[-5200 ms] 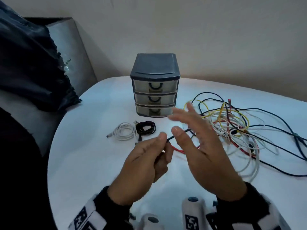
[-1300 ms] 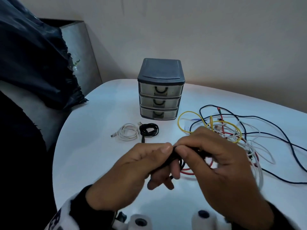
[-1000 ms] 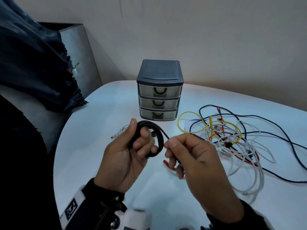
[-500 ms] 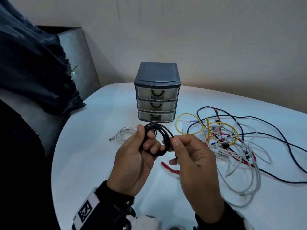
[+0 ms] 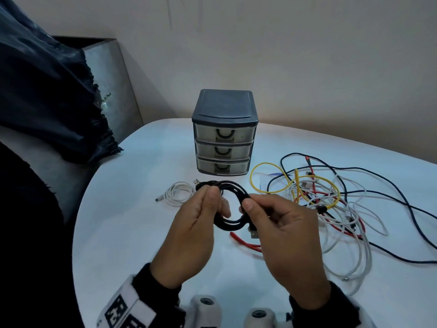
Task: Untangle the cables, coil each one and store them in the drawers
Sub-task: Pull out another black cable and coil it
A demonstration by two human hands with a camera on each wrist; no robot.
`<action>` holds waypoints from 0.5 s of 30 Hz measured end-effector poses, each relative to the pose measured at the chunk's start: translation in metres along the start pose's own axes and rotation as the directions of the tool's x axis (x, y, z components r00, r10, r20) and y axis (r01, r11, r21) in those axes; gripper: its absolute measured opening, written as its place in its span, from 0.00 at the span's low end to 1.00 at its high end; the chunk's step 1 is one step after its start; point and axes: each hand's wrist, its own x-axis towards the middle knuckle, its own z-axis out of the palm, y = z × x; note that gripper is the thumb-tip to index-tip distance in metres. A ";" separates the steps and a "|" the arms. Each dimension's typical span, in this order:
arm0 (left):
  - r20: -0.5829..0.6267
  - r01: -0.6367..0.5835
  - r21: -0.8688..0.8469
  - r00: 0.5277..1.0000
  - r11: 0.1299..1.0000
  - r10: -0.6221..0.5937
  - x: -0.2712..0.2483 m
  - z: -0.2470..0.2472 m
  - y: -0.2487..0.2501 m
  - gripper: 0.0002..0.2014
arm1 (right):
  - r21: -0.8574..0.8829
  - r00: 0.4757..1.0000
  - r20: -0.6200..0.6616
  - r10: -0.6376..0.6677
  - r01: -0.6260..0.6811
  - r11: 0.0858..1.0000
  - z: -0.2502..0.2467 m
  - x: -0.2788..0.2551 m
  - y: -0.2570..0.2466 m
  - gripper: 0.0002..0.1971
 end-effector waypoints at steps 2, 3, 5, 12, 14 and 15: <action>0.001 0.058 -0.090 0.998 0.994 -0.058 0.001 -0.008 0.002 0.22 | -0.039 0.991 0.127 0.034 -0.029 0.999 -0.007 0.003 -0.001 0.10; 0.017 0.106 -0.157 0.994 0.982 -0.104 0.001 -0.011 0.003 0.21 | -0.098 0.983 0.176 0.046 -0.029 0.995 -0.012 0.006 -0.001 0.10; 0.077 0.198 -0.264 0.980 0.944 -0.184 0.000 -0.015 0.005 0.20 | -0.323 0.976 0.216 -0.001 0.072 0.944 -0.020 0.010 0.002 0.10; 0.230 0.333 -0.501 0.941 0.799 -0.248 -0.001 -0.005 0.009 0.17 | 0.109 0.968 0.084 0.236 -0.244 0.964 -0.011 0.011 0.003 0.07; 0.174 0.299 -0.454 0.954 0.839 -0.246 -0.001 -0.002 0.008 0.18 | 0.416 0.903 0.196 0.382 -0.430 0.802 -0.002 0.008 0.000 0.03; 0.145 0.288 -0.423 0.958 0.859 -0.249 -0.002 -0.001 0.007 0.19 | 0.513 0.875 0.248 0.416 -0.483 0.710 0.002 0.006 0.000 0.07</action>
